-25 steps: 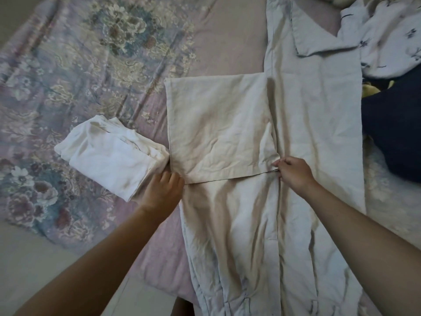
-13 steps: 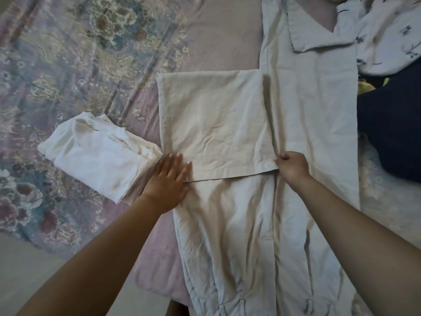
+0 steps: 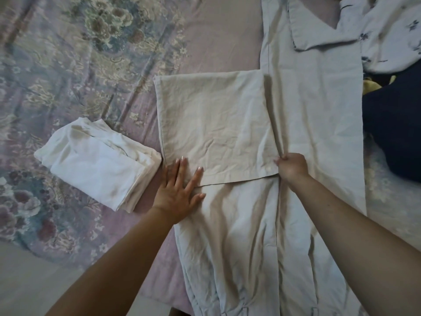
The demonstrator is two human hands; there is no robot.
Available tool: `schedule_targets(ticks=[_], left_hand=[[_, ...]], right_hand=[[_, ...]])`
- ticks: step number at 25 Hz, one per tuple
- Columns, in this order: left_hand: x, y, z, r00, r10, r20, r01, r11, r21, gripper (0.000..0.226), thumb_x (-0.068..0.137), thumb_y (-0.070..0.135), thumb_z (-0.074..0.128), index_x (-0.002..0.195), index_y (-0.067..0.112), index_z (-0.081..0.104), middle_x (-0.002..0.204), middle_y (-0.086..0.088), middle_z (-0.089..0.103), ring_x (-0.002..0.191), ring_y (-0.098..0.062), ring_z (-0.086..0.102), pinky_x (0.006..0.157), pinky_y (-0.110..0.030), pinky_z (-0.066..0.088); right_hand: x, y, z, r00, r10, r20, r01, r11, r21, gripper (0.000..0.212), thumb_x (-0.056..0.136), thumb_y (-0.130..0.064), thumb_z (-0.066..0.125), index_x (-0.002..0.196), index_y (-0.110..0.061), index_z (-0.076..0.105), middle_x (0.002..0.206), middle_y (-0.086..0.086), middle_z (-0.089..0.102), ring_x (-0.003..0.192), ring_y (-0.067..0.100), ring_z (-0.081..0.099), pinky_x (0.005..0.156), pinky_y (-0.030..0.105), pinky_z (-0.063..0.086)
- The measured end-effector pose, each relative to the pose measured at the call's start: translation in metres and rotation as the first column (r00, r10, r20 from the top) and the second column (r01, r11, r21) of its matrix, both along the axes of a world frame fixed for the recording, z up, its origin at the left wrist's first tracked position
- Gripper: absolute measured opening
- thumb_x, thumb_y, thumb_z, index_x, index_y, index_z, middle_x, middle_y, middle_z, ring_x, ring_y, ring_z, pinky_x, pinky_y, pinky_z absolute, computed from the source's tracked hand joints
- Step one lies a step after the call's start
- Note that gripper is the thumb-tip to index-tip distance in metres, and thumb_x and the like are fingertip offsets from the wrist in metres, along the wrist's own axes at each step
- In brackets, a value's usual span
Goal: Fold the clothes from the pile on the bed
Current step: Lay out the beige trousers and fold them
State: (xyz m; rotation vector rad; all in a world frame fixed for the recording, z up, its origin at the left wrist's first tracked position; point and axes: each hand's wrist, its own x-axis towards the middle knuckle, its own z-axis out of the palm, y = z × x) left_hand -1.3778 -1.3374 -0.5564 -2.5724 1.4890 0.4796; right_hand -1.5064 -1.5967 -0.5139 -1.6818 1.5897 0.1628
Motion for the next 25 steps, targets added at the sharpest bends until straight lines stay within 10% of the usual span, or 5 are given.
schedule_targets(ticks=[3,7,13,17,25], left_hand=[[0.002,-0.025,0.01,0.994,0.097,0.059,-0.089,0.989,-0.118,0.066,0.095,0.051,0.013,0.141,0.013,0.042,0.143,-0.026,0.039,0.132,-0.041,0.039,0.108,-0.055,0.028],[0.015,-0.062,0.004,0.994,0.083,0.064,-0.07,0.98,-0.188,0.062,0.093,0.045,0.021,0.144,0.013,0.036,0.148,-0.02,0.036,0.136,-0.033,0.035,0.113,-0.049,0.022],[0.023,-0.058,-0.037,0.997,0.066,0.047,-0.059,0.987,-0.148,0.065,0.09,0.058,0.01,0.148,0.032,-0.006,0.158,-0.004,-0.01,0.145,-0.03,-0.008,0.105,-0.057,-0.022],[0.024,-0.065,-0.024,0.998,0.064,-0.015,-0.065,0.996,-0.057,0.066,0.084,0.059,-0.005,0.142,0.034,-0.023,0.155,-0.003,-0.027,0.141,-0.029,-0.025,0.103,-0.061,-0.024],[0.023,-0.049,-0.029,0.995,0.095,0.009,-0.093,0.983,-0.161,0.07,0.088,0.061,0.017,0.15,0.03,0.007,0.158,-0.006,-0.004,0.144,-0.027,-0.007,0.111,-0.058,-0.007]], right_hand=[[0.012,0.013,0.003,0.947,0.262,-0.184,-0.314,0.877,-0.364,0.026,0.088,0.001,0.041,0.108,0.001,0.058,0.11,0.02,0.057,0.102,0.039,0.055,0.083,0.04,0.044],[0.04,0.034,-0.027,0.478,0.819,-0.317,-0.805,0.264,-0.531,0.048,0.088,-0.011,0.03,0.129,0.005,0.05,0.133,0.029,0.049,0.121,0.042,0.051,0.095,0.05,0.048],[0.023,0.019,-0.061,0.45,0.785,-0.425,-0.892,0.376,-0.251,0.08,0.075,-0.066,-0.009,0.143,-0.025,-0.021,0.157,0.006,-0.018,0.145,0.018,-0.017,0.115,0.03,-0.013],[0.03,0.021,-0.055,0.431,0.8,-0.418,-0.902,0.385,-0.194,0.078,0.072,-0.066,-0.011,0.139,-0.028,-0.024,0.158,0.007,-0.017,0.145,0.019,-0.017,0.114,0.03,-0.014],[0.025,0.026,-0.042,0.433,0.786,-0.442,-0.895,0.433,-0.107,0.075,0.073,-0.069,-0.01,0.138,-0.037,-0.026,0.157,-0.001,-0.022,0.144,0.019,-0.019,0.115,0.043,-0.009]])
